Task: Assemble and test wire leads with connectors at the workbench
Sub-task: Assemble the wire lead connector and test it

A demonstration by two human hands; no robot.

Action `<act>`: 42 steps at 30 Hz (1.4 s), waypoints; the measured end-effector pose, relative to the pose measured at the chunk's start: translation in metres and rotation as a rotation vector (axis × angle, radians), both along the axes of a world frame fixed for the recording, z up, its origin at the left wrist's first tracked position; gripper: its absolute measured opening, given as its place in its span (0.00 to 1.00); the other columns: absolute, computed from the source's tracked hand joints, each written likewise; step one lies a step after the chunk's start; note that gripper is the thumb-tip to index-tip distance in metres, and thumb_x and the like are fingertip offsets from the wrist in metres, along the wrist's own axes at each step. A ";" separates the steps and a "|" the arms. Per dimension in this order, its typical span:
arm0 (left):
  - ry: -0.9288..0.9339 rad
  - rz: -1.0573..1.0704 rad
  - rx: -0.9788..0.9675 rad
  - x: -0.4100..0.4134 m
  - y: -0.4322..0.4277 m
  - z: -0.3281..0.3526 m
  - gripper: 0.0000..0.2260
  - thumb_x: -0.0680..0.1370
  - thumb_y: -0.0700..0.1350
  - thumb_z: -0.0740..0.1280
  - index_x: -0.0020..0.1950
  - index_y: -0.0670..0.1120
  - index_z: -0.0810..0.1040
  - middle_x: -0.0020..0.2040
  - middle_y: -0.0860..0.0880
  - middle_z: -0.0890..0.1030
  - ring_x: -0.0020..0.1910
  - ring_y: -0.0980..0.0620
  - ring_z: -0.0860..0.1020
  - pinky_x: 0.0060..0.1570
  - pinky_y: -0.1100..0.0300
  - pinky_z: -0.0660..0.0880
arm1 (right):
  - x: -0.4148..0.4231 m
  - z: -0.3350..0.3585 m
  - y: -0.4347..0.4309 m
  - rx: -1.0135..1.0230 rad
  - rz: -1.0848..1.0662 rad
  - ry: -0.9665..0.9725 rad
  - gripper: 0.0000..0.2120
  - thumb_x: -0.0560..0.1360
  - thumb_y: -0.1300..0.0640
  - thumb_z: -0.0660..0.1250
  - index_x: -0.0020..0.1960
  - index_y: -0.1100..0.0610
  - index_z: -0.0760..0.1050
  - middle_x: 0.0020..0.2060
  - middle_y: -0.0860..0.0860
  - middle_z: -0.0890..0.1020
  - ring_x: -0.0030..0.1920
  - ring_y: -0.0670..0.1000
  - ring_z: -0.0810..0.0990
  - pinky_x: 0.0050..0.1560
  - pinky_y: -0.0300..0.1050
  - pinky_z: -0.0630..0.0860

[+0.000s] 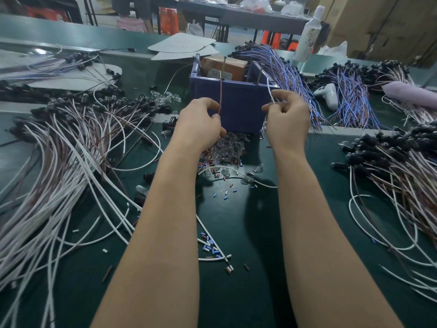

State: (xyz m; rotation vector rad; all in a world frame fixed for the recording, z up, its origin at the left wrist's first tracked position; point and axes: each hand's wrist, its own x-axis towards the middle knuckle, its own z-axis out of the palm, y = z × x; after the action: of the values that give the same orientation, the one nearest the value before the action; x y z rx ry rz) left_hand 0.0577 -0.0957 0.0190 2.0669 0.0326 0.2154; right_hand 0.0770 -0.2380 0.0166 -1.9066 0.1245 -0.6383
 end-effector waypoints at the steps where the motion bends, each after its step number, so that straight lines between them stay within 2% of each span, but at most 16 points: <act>1: 0.001 -0.002 0.004 0.000 0.000 0.000 0.13 0.81 0.41 0.58 0.65 0.47 0.72 0.36 0.51 0.82 0.32 0.55 0.76 0.46 0.56 0.77 | 0.000 0.000 0.001 -0.004 0.017 0.014 0.14 0.75 0.66 0.57 0.55 0.55 0.76 0.43 0.53 0.83 0.36 0.49 0.74 0.42 0.44 0.74; 5: 0.011 -0.013 0.010 0.000 0.000 0.001 0.13 0.81 0.41 0.58 0.65 0.48 0.72 0.36 0.51 0.82 0.33 0.54 0.76 0.47 0.54 0.79 | -0.001 0.000 0.003 -0.014 0.074 0.042 0.15 0.75 0.67 0.57 0.55 0.54 0.76 0.44 0.52 0.83 0.40 0.52 0.77 0.50 0.52 0.78; 9: 0.006 -0.001 0.010 0.000 0.000 0.000 0.13 0.81 0.41 0.58 0.65 0.48 0.72 0.35 0.52 0.82 0.32 0.55 0.76 0.42 0.58 0.76 | -0.002 0.001 0.003 -0.020 0.079 0.044 0.16 0.75 0.67 0.56 0.55 0.54 0.76 0.43 0.50 0.82 0.39 0.51 0.77 0.49 0.50 0.78; 14: 0.010 -0.007 0.005 0.000 0.000 0.000 0.13 0.81 0.41 0.58 0.65 0.47 0.73 0.35 0.52 0.82 0.33 0.55 0.76 0.48 0.55 0.78 | -0.003 0.002 0.004 -0.023 0.099 0.044 0.14 0.75 0.66 0.57 0.52 0.52 0.76 0.41 0.48 0.82 0.38 0.50 0.77 0.48 0.49 0.78; 21: 0.005 -0.010 0.005 0.001 0.000 0.001 0.13 0.81 0.41 0.58 0.64 0.47 0.73 0.36 0.51 0.82 0.34 0.54 0.76 0.49 0.53 0.78 | -0.003 0.002 0.004 -0.031 0.097 0.044 0.16 0.75 0.67 0.56 0.56 0.55 0.76 0.43 0.49 0.82 0.37 0.49 0.76 0.46 0.48 0.78; 25: 0.010 -0.011 -0.004 0.001 0.001 0.000 0.13 0.81 0.41 0.58 0.64 0.48 0.73 0.35 0.52 0.82 0.33 0.53 0.76 0.47 0.54 0.78 | -0.005 0.002 0.005 -0.032 0.102 0.047 0.15 0.75 0.67 0.56 0.54 0.54 0.76 0.40 0.47 0.81 0.39 0.50 0.77 0.50 0.51 0.79; 27: 0.013 -0.013 -0.011 0.000 0.002 0.000 0.13 0.81 0.41 0.58 0.64 0.47 0.73 0.35 0.52 0.82 0.32 0.53 0.76 0.41 0.57 0.78 | -0.005 0.003 0.005 -0.034 0.103 0.049 0.15 0.75 0.67 0.57 0.54 0.54 0.76 0.40 0.47 0.81 0.39 0.51 0.77 0.51 0.52 0.78; 30: 0.017 -0.018 -0.010 -0.001 0.004 0.000 0.12 0.81 0.40 0.58 0.64 0.47 0.73 0.34 0.52 0.82 0.28 0.59 0.75 0.32 0.63 0.73 | -0.007 0.005 0.004 -0.037 0.098 0.066 0.13 0.75 0.66 0.57 0.53 0.54 0.76 0.39 0.48 0.81 0.40 0.51 0.78 0.50 0.49 0.78; 32: 0.020 -0.015 -0.015 -0.002 0.005 0.000 0.12 0.81 0.40 0.58 0.63 0.46 0.73 0.34 0.52 0.82 0.26 0.61 0.74 0.29 0.65 0.72 | -0.007 0.007 0.003 -0.102 0.044 0.073 0.12 0.75 0.64 0.58 0.54 0.55 0.76 0.45 0.50 0.81 0.44 0.50 0.77 0.52 0.44 0.75; 34: 0.025 -0.005 -0.030 -0.002 0.007 0.000 0.12 0.81 0.40 0.58 0.62 0.45 0.73 0.34 0.52 0.83 0.23 0.63 0.74 0.29 0.65 0.72 | -0.008 0.013 0.002 -0.256 -0.104 0.016 0.12 0.76 0.62 0.60 0.57 0.56 0.76 0.53 0.52 0.76 0.53 0.50 0.73 0.56 0.36 0.66; 35: 0.026 -0.002 -0.034 -0.002 0.008 0.000 0.11 0.81 0.40 0.58 0.62 0.44 0.73 0.34 0.51 0.83 0.23 0.64 0.73 0.30 0.65 0.72 | -0.012 0.019 0.002 -0.313 -0.148 -0.049 0.11 0.76 0.61 0.61 0.57 0.55 0.76 0.54 0.52 0.74 0.55 0.50 0.71 0.55 0.32 0.63; 36: 0.025 -0.001 -0.034 -0.001 0.009 0.001 0.11 0.81 0.40 0.58 0.61 0.44 0.73 0.35 0.51 0.83 0.22 0.64 0.73 0.30 0.65 0.71 | -0.016 0.027 0.003 -0.341 -0.125 -0.105 0.09 0.75 0.60 0.62 0.54 0.55 0.77 0.53 0.51 0.74 0.55 0.50 0.72 0.53 0.31 0.62; 37: 0.026 0.003 -0.031 -0.002 0.009 0.002 0.10 0.80 0.40 0.59 0.61 0.44 0.74 0.35 0.51 0.83 0.23 0.64 0.73 0.29 0.65 0.71 | -0.020 0.035 0.004 -0.357 -0.014 -0.125 0.07 0.74 0.60 0.64 0.51 0.54 0.78 0.50 0.49 0.77 0.52 0.48 0.74 0.50 0.29 0.65; 39: 0.028 0.015 -0.028 -0.003 0.012 0.004 0.10 0.80 0.39 0.60 0.59 0.43 0.75 0.38 0.49 0.83 0.28 0.62 0.77 0.32 0.62 0.75 | -0.031 0.049 0.012 -0.463 0.395 0.017 0.05 0.73 0.59 0.67 0.46 0.52 0.79 0.43 0.45 0.81 0.43 0.43 0.79 0.42 0.27 0.71; 41: 0.048 0.049 0.026 -0.004 0.017 0.003 0.10 0.78 0.37 0.60 0.56 0.43 0.78 0.46 0.44 0.82 0.43 0.50 0.82 0.44 0.53 0.80 | -0.041 0.052 0.024 -0.637 0.705 0.248 0.06 0.72 0.60 0.69 0.47 0.52 0.79 0.43 0.46 0.83 0.42 0.45 0.81 0.41 0.34 0.77; 42: 0.071 0.083 0.063 -0.004 0.019 0.002 0.10 0.77 0.37 0.60 0.54 0.43 0.78 0.51 0.41 0.81 0.49 0.44 0.81 0.51 0.49 0.79 | -0.043 0.052 0.029 -0.735 0.753 0.306 0.07 0.71 0.60 0.70 0.49 0.52 0.79 0.44 0.47 0.83 0.44 0.47 0.81 0.43 0.37 0.78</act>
State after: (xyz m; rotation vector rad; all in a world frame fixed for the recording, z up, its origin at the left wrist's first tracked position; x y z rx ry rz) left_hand 0.0538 -0.0764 0.0212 2.1380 0.1572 0.1960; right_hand 0.0339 -0.2091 0.0686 -2.5055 -0.6958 0.1634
